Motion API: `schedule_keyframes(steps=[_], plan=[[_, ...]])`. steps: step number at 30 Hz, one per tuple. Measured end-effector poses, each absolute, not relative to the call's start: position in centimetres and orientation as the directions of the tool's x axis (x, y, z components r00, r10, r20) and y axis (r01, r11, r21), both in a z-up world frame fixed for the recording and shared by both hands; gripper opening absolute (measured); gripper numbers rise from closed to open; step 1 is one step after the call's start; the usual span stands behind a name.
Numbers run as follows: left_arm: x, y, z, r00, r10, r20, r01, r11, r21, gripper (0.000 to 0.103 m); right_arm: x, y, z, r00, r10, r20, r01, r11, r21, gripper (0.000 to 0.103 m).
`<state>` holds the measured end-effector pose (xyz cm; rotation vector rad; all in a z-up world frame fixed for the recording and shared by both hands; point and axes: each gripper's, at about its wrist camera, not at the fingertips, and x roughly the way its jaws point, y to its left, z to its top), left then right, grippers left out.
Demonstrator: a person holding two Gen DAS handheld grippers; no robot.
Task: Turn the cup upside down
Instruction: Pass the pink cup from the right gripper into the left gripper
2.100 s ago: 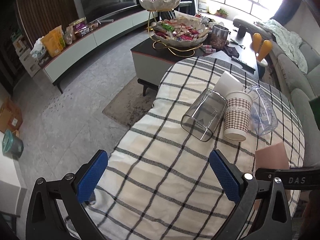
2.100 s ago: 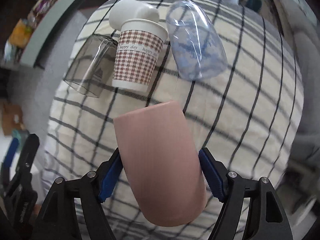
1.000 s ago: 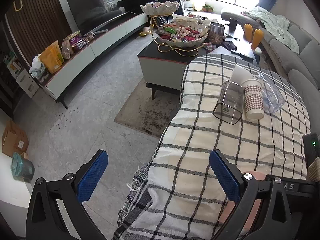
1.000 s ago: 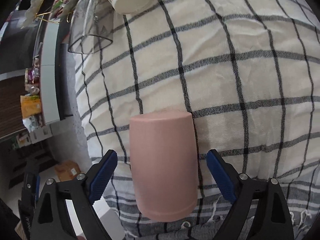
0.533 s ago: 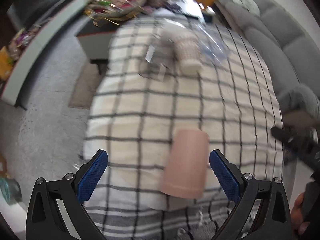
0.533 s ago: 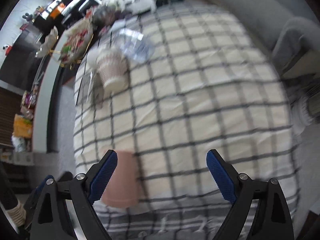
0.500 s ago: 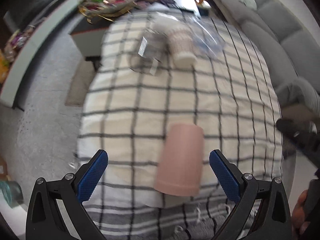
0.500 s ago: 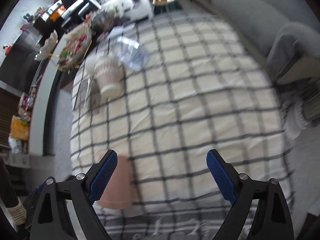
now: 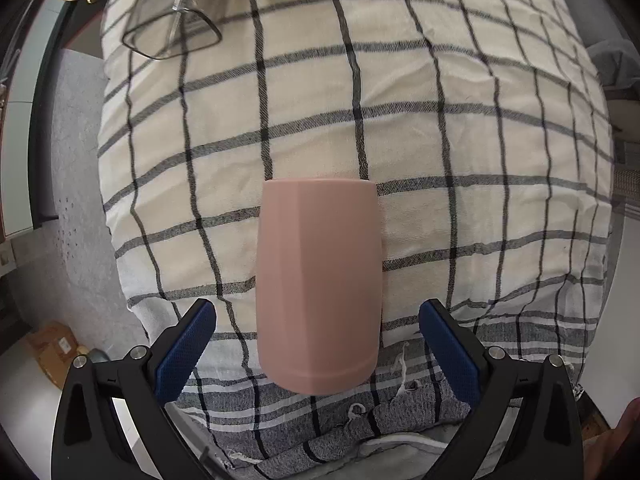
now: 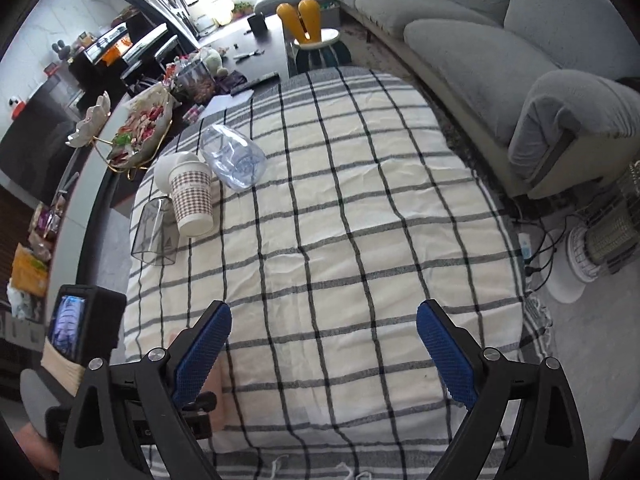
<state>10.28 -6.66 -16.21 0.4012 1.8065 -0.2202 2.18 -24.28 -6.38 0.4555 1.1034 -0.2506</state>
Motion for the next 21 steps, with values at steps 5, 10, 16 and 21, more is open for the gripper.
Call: schedule_keyframes(steps=[5,10,16,21], plan=[[11.7,-7.1,-18.1,-0.288,0.229,-0.930,0.389,0.915,0.105,0.102,3.9,-25.1,-7.7,0.417,0.060,-0.907,0.417,0.874,0.249,0.094],[12.3,-8.0,-19.7,-0.359,0.254,-0.898,0.406,0.909,0.095,0.096,5.5,-25.5,-9.4,0.380,0.101,-0.919,0.414,0.870,0.267,0.094],[12.7,-8.0,-21.8,-0.424,0.282,-0.861,0.421,0.903,0.088,0.072,6.5,-26.2,-11.9,0.331,0.150,-0.932,0.433,0.853,0.291,0.094],[12.4,-8.6,-22.3,-0.424,0.290,-0.858,0.426,0.900,0.094,0.070,6.7,-26.7,-12.7,0.317,0.160,-0.935,0.448,0.843,0.297,0.094]])
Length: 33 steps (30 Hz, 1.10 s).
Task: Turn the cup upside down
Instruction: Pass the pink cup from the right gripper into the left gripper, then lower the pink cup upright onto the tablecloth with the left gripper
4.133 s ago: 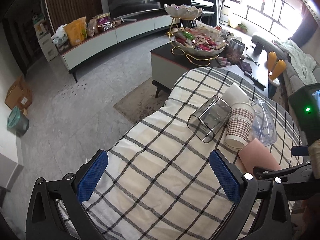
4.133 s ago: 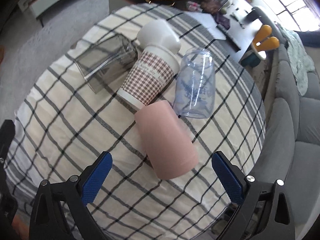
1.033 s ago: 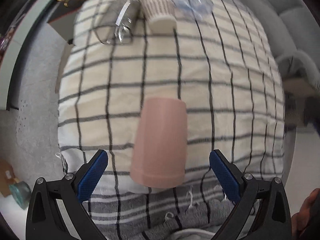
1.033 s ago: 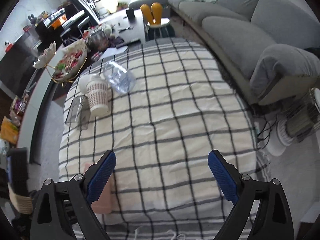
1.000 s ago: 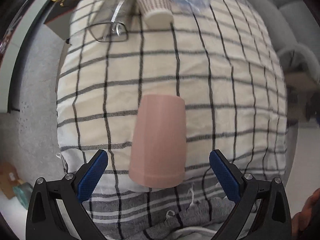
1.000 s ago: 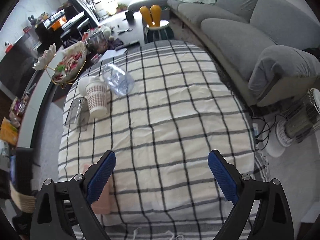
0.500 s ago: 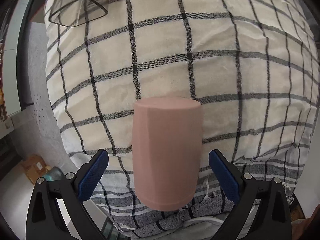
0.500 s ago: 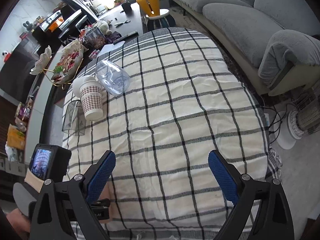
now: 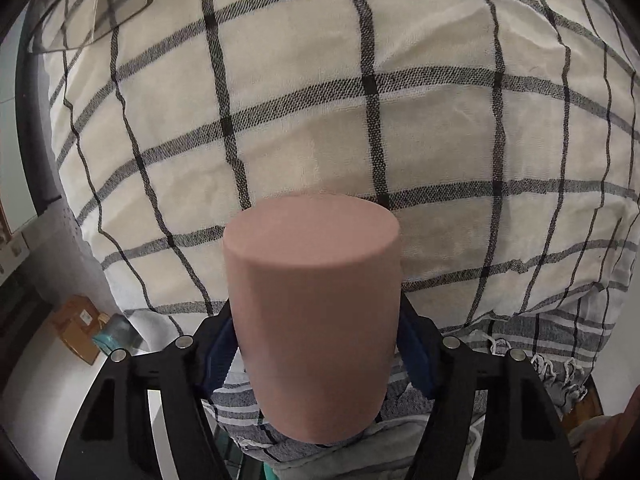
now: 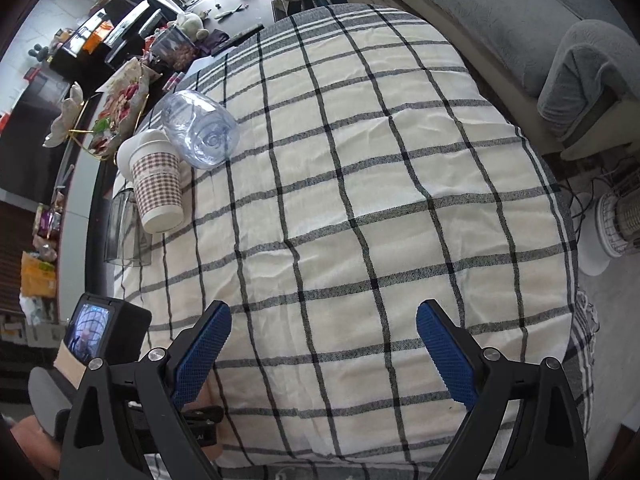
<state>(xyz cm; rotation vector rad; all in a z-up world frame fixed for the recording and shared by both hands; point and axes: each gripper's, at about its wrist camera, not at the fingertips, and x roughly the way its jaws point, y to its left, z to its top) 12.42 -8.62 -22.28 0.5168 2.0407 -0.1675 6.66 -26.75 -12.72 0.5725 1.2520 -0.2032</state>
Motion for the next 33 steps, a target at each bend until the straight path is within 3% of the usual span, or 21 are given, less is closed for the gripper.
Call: schedule_keyframes(steps=[11,19,26,30,33], plan=[[12.4,-9.3,-17.0,-0.244,0.212,-0.946,0.435,0.896,0.089,0.069,5.4,-26.7,-10.5,0.372,0.139,-0.918,0.448,0.839,0.308,0.094],[11.8,-8.3,-15.7,-0.213,0.137,-0.967,0.384,0.922,0.046,0.069,4.5,-25.8,-9.0,0.401,0.121,-0.908,0.426,0.853,0.302,0.094],[11.7,-8.2,-12.0,0.002,0.025,-1.000,0.400,0.916,0.024,0.069,3.6,-26.3,-8.3,0.426,0.095,-0.900,0.440,0.847,0.298,0.094],[11.7,-8.8,-9.3,0.290,-0.147,-0.946,0.423,0.906,-0.011,0.069,3.1,-26.7,-8.1,0.444,0.076,-0.893,0.449,0.843,0.296,0.094],[10.6,-8.9,-8.0,0.547,-0.263,-0.794,0.444,0.896,0.009,0.069,2.7,-26.7,-8.2,0.443,0.066,-0.894,0.448,0.848,0.284,0.094]])
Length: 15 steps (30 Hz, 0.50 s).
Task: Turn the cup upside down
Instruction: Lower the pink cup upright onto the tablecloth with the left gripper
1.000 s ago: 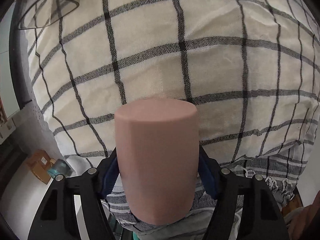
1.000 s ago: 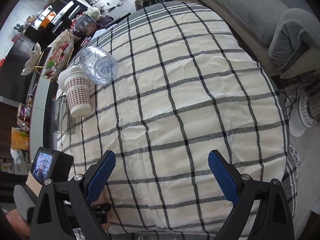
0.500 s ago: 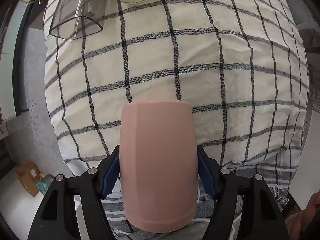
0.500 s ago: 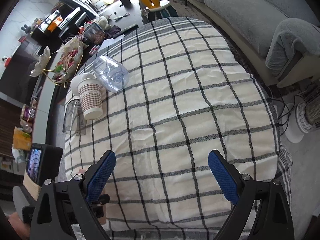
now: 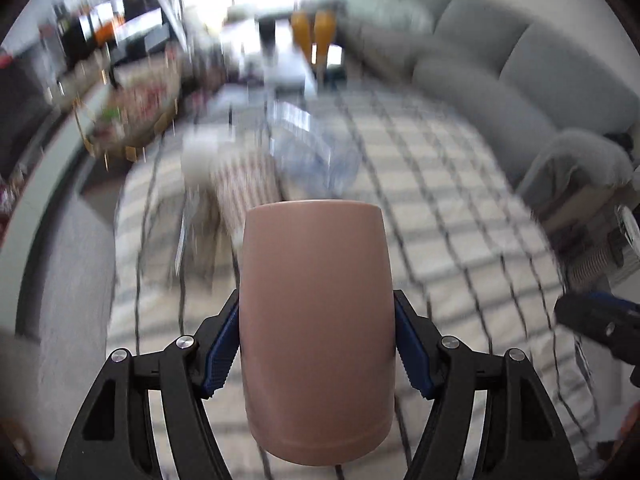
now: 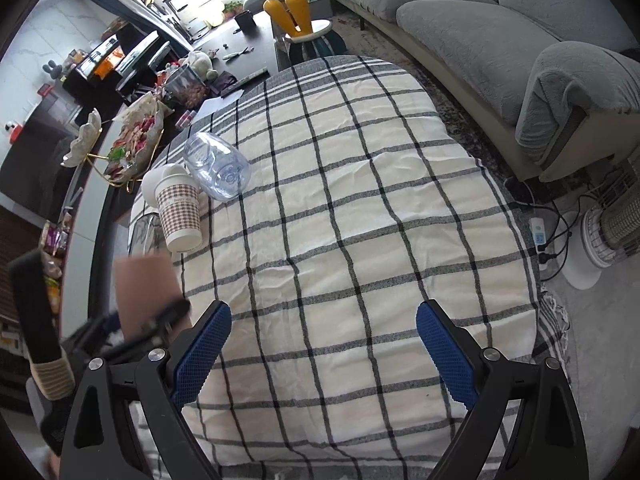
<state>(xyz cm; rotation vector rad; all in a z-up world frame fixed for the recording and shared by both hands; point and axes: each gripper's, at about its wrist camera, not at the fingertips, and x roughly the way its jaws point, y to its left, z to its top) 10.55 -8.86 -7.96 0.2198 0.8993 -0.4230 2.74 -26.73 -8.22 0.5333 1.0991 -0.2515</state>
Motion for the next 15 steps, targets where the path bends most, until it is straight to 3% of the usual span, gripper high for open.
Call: schedule_keyframes(steps=[2,5,10,15], plan=[[9.9,-9.1,-8.6,0.662,-0.317,-0.679,0.455,0.890,0.029,0.069,2.6,-26.5,-8.4,0.436,0.055,-0.898,0.443,0.856,0.268,0.094],[9.6,-10.1,-10.2,0.729,-0.347,-0.590,0.458,0.888,0.044,0.070,2.4,-25.8,-8.7,0.423,0.036,-0.906,0.429,0.872,0.235,0.094],[10.0,-10.1,-13.6,0.724,-0.352,-0.593,0.376,0.922,-0.088,0.069,2.0,-25.1,-9.2,0.402,0.000,-0.915,0.420,0.889,0.184,0.094],[9.4,-10.1,-15.1,0.709,-0.328,-0.624,0.344,0.934,-0.100,0.069,1.6,-24.9,-9.3,0.386,-0.022,-0.922,0.417,0.896,0.153,0.094]])
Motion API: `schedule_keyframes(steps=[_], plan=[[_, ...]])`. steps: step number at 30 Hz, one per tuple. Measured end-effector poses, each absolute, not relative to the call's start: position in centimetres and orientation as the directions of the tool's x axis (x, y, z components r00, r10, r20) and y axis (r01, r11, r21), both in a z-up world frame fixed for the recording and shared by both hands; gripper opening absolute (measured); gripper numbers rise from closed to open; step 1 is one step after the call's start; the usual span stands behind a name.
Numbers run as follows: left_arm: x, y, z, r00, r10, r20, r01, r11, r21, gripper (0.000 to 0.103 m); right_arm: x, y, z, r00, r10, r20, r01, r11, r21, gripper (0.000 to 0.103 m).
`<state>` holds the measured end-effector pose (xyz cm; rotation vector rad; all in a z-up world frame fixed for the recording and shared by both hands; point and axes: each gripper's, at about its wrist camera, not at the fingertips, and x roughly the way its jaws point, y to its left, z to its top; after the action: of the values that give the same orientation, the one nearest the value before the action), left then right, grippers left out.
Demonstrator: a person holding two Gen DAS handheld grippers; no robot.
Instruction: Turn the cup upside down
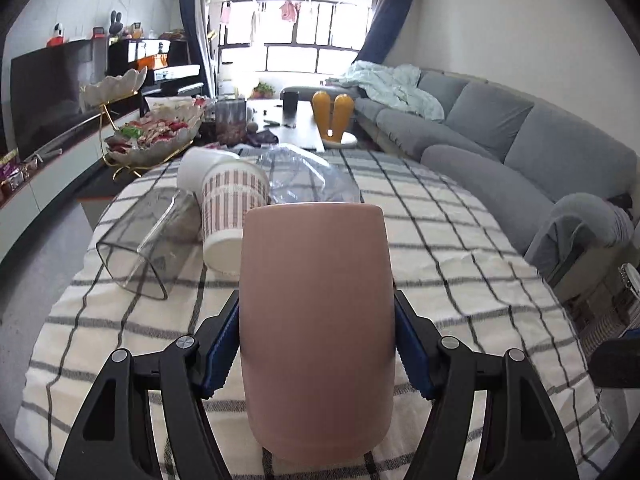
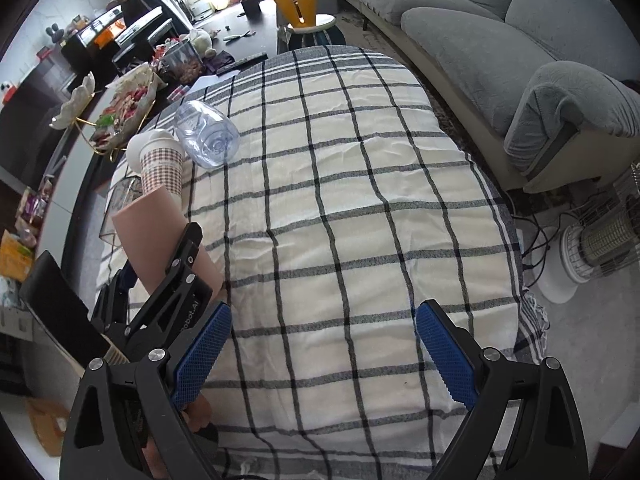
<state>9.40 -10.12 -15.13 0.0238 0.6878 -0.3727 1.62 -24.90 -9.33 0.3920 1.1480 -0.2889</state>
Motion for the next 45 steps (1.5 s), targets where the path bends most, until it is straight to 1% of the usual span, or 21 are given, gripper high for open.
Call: schedule_keyframes(steps=[3,9,21,25,27,30,34,36,38,45], plan=[[8.6,-9.6,-15.2,0.711,-0.324,-0.624,0.348,0.933,-0.089,0.069,1.3,-24.8,-9.4,0.377,-0.022,-0.926,0.418,0.896,0.149,0.094],[7.0,-8.8,-15.3,0.686,-0.322,-0.652,0.351,0.932,-0.092,0.069,0.9,-24.5,-9.1,0.376,-0.018,-0.926,0.410,0.900,0.148,0.094],[5.8,-8.8,-15.2,0.667,-0.306,-0.680,0.352,0.933,-0.075,0.070,0.2,-24.3,-9.1,0.398,-0.040,-0.916,0.405,0.904,0.136,0.094],[5.3,-8.9,-14.9,0.670,-0.298,-0.680,0.355,0.933,-0.059,0.078,-0.1,-24.4,-9.2,0.411,-0.046,-0.911,0.404,0.904,0.136,0.094],[5.1,-8.8,-14.6,0.669,-0.294,-0.682,0.353,0.934,-0.057,0.085,-0.2,-24.5,-9.3,0.413,-0.042,-0.910,0.404,0.903,0.142,0.094],[4.6,-8.5,-13.9,0.671,-0.283,-0.686,0.348,0.936,-0.046,0.088,-0.6,-24.4,-8.8,0.428,-0.040,-0.903,0.401,0.904,0.150,0.094],[3.7,-7.6,-12.2,0.661,-0.286,-0.694,0.340,0.938,-0.063,0.089,-1.3,-23.8,-7.1,0.488,-0.061,-0.871,0.376,0.915,0.147,0.094],[3.1,-7.0,-11.2,0.657,-0.295,-0.694,0.342,0.937,-0.074,0.093,-1.7,-23.6,-6.2,0.520,-0.078,-0.850,0.365,0.920,0.139,0.094],[2.4,-6.3,-9.7,0.663,-0.296,-0.688,0.337,0.938,-0.078,0.096,-2.1,-23.3,-5.3,0.551,-0.096,-0.829,0.358,0.924,0.131,0.094],[0.7,-3.8,-5.3,0.707,-0.262,-0.657,0.289,0.955,-0.070,0.101,-2.7,-22.2,-3.4,0.631,-0.150,-0.761,0.342,0.934,0.099,0.094]])
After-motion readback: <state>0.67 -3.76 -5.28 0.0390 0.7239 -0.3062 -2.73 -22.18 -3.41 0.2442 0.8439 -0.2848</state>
